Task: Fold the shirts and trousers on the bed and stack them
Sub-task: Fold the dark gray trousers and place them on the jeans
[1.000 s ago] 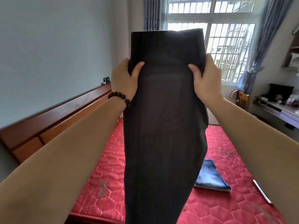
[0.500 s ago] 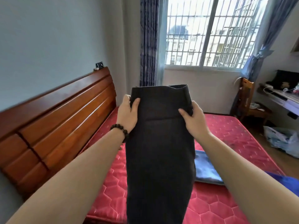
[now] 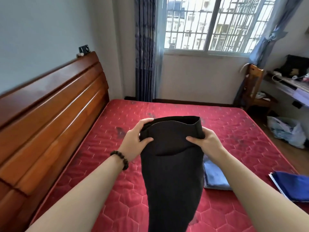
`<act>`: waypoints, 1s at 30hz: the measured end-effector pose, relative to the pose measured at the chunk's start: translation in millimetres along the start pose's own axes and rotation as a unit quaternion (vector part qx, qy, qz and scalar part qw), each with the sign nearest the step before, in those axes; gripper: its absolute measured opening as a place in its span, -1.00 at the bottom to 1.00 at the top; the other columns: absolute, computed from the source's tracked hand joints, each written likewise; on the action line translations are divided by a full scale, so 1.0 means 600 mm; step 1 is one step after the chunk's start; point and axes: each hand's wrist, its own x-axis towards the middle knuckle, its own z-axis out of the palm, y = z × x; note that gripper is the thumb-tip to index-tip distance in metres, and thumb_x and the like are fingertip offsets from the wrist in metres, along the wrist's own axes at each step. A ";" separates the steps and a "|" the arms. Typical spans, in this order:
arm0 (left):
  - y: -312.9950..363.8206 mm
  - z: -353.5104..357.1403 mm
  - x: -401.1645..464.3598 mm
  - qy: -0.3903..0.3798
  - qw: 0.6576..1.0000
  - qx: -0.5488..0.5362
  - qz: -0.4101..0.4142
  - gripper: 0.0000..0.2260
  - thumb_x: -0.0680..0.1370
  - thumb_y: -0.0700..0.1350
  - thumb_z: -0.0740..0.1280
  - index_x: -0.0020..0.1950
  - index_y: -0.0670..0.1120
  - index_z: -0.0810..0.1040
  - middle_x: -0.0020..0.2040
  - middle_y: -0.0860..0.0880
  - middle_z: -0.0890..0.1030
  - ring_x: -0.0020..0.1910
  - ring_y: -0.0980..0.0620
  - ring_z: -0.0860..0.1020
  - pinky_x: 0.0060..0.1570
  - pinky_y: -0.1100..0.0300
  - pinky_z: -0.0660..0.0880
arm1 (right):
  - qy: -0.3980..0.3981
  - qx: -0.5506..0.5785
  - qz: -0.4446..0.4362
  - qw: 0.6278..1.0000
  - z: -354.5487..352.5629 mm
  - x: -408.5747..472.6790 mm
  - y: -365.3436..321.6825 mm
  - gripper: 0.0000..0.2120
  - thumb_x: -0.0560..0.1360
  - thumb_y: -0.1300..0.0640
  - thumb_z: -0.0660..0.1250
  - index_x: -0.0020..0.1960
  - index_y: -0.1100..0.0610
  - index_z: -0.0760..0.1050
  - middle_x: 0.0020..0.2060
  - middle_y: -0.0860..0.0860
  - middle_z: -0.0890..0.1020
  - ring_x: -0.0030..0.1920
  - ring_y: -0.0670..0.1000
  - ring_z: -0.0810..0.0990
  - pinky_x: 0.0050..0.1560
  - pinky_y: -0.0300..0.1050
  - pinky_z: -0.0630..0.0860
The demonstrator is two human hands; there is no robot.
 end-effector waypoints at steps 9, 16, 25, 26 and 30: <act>-0.006 -0.005 0.048 -0.023 0.980 0.162 0.117 -0.62 0.49 -0.20 0.43 0.28 -0.05 0.47 0.03 0.07 0.61 -0.04 0.12 0.56 0.03 0.29 0.46 | -0.081 -0.263 -0.175 0.945 -0.036 0.019 -0.047 -0.54 0.39 0.24 0.52 0.18 -0.07 0.48 -0.04 -0.26 0.62 -0.03 -0.22 0.59 0.01 -0.37 0.48; 0.018 -0.022 0.058 -0.069 0.901 0.347 0.250 -0.77 0.46 -0.11 0.47 -0.13 -0.26 0.53 -0.30 -0.12 0.56 -0.42 -0.14 0.54 -0.40 0.04 0.53 | -0.096 -0.420 -0.288 0.855 -0.060 -0.002 -0.047 -0.30 0.42 0.25 0.48 0.47 -0.01 0.31 0.19 0.01 0.58 -0.16 0.10 0.67 -0.07 0.01 0.63; 0.042 0.008 0.058 -0.062 0.853 0.406 0.323 -0.77 0.31 -0.22 0.58 -0.21 -0.21 0.55 -0.40 -0.07 0.50 -0.53 -0.06 0.48 -0.54 0.21 0.42 | -0.140 -0.484 -0.279 0.818 -0.087 -0.023 -0.071 -0.57 0.53 -0.25 0.18 0.20 -0.02 0.58 0.39 -0.03 0.40 -0.07 0.00 0.62 -0.03 0.03 0.60; 0.045 0.012 0.059 -0.065 0.851 0.405 0.329 -0.76 0.29 -0.22 0.58 -0.19 -0.21 0.56 -0.38 -0.07 0.51 -0.53 -0.06 0.49 -0.54 0.22 0.43 | -0.131 -0.453 -0.234 0.850 -0.085 -0.017 -0.073 -0.59 0.56 -0.23 0.11 0.18 -0.05 0.58 0.30 -0.06 0.47 -0.05 -0.01 0.61 0.05 0.05 0.57; 0.052 0.026 0.069 -0.070 0.850 0.398 0.338 -0.74 0.28 -0.22 0.59 -0.17 -0.21 0.57 -0.35 -0.07 0.53 -0.50 -0.05 0.51 -0.53 0.20 0.47 | -0.143 -0.553 -0.143 0.808 -0.082 0.016 -0.074 -0.70 0.52 -0.10 0.30 0.23 -0.11 0.51 0.08 -0.06 0.56 0.04 0.07 0.58 0.00 -0.02 0.53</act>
